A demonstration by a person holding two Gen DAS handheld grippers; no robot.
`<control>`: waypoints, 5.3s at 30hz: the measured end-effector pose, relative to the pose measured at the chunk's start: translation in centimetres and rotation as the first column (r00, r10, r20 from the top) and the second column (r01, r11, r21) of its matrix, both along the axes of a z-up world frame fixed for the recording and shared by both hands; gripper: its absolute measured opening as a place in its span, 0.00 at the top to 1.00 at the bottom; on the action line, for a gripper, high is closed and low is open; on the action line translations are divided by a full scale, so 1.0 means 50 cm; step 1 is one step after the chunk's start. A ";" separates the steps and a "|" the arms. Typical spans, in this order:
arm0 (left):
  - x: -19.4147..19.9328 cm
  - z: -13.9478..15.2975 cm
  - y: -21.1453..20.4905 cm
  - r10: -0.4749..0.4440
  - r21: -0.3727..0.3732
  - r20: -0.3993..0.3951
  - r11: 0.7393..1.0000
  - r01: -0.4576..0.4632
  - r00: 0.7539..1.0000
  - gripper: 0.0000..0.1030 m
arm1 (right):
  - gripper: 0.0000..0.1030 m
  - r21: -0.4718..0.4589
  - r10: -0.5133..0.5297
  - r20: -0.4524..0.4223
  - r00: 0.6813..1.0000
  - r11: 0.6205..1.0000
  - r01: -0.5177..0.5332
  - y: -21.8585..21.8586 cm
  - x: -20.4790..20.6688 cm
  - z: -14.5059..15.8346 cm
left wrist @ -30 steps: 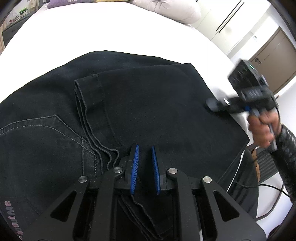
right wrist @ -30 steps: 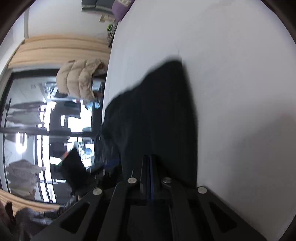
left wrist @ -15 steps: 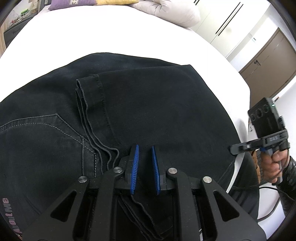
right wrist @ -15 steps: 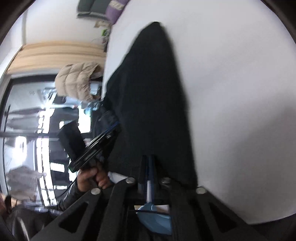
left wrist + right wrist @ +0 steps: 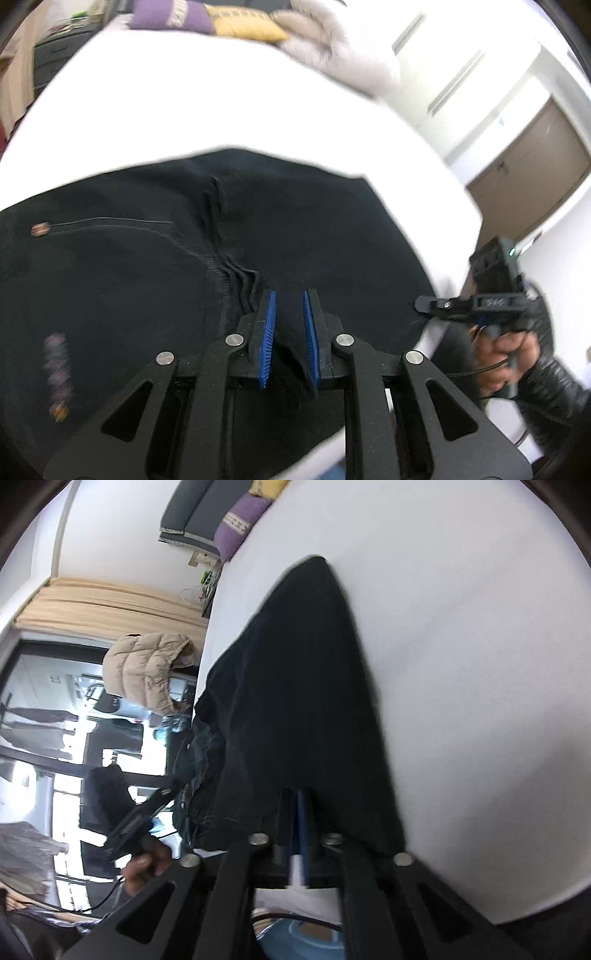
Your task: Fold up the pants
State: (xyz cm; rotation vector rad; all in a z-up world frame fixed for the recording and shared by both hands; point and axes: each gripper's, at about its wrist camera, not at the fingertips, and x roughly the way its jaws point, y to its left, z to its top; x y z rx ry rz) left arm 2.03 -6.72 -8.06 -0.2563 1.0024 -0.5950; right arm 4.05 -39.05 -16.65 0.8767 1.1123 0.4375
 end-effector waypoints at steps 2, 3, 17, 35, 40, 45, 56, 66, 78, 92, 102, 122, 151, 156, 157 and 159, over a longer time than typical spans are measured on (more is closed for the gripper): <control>-0.022 0.016 0.057 0.055 -0.049 0.000 0.997 -0.055 0.998 0.84 | 0.28 0.037 -0.018 0.071 0.997 0.999 0.015 0.019 -0.007 0.030; -0.033 0.023 0.085 0.085 -0.063 0.001 0.994 -0.085 0.996 0.74 | 0.21 0.032 -0.029 0.094 0.995 0.999 0.026 0.030 -0.010 0.045; -0.233 -0.040 0.496 0.592 -0.445 -0.344 0.581 -0.681 0.729 0.01 | 0.34 0.280 0.090 0.293 0.952 0.944 -0.176 0.223 0.025 0.144; -0.215 -0.203 0.487 0.543 -0.537 -0.536 0.372 -0.757 0.647 0.03 | 0.43 0.322 0.146 0.250 0.957 0.920 -0.225 0.273 0.049 0.127; -0.186 -0.220 0.485 0.526 -0.571 -0.560 0.315 -0.758 0.640 0.03 | 0.43 0.318 0.155 0.245 0.957 0.920 -0.230 0.279 0.058 0.128; -0.154 -0.228 0.480 0.516 -0.567 -0.570 0.316 -0.761 0.639 0.32 | 0.44 0.275 0.181 0.228 0.957 0.931 -0.241 0.288 0.074 0.132; -0.086 -0.187 0.444 0.526 -0.499 -0.479 0.495 -0.711 0.703 0.82 | 0.56 0.039 0.336 0.052 0.941 0.940 -0.338 0.353 0.184 0.094; -0.034 -0.106 0.402 0.525 -0.454 -0.351 0.628 -0.631 0.775 0.85 | 1.00 -0.023 0.283 -0.175 0.943 0.956 -0.292 0.346 0.224 -0.045; 0.039 0.088 0.213 0.376 -0.301 -0.054 0.877 -0.375 0.925 0.85 | 0.12 0.058 0.189 0.041 0.981 0.980 -0.191 0.288 0.163 0.046; 0.043 0.012 -0.240 -0.097 0.182 0.075 0.980 0.083 0.992 0.85 | 0.12 0.147 0.265 0.028 0.964 0.953 -0.267 0.190 0.133 0.083; -0.003 0.016 -0.344 -0.204 0.362 0.171 0.923 0.131 0.964 0.85 | 0.51 0.056 0.236 -0.058 0.970 0.971 -0.233 0.188 0.175 0.042; 0.025 0.015 -0.508 -0.366 0.334 0.174 0.895 0.295 0.914 0.85 | 0.86 -0.081 0.139 0.036 0.990 0.988 -0.135 0.042 0.145 0.080; 0.092 -0.022 -0.479 -0.429 0.190 0.037 0.890 0.415 0.903 0.65 | 0.68 0.019 -0.054 0.021 0.998 0.998 0.054 -0.104 0.069 -0.002; 0.124 0.034 -0.345 -0.322 -0.035 0.026 0.946 0.322 0.947 0.33 | 0.55 0.021 -0.132 0.072 0.989 0.991 0.131 -0.145 0.011 0.073; 0.132 0.041 -0.323 -0.305 -0.053 0.026 0.950 0.306 0.952 0.33 | 0.56 0.043 -0.130 0.096 0.987 0.991 0.127 -0.144 0.007 0.090; 0.141 0.039 -0.288 -0.266 -0.047 0.033 0.963 0.267 0.964 0.33 | 0.58 0.054 -0.084 0.158 0.984 0.996 0.076 -0.117 0.009 0.133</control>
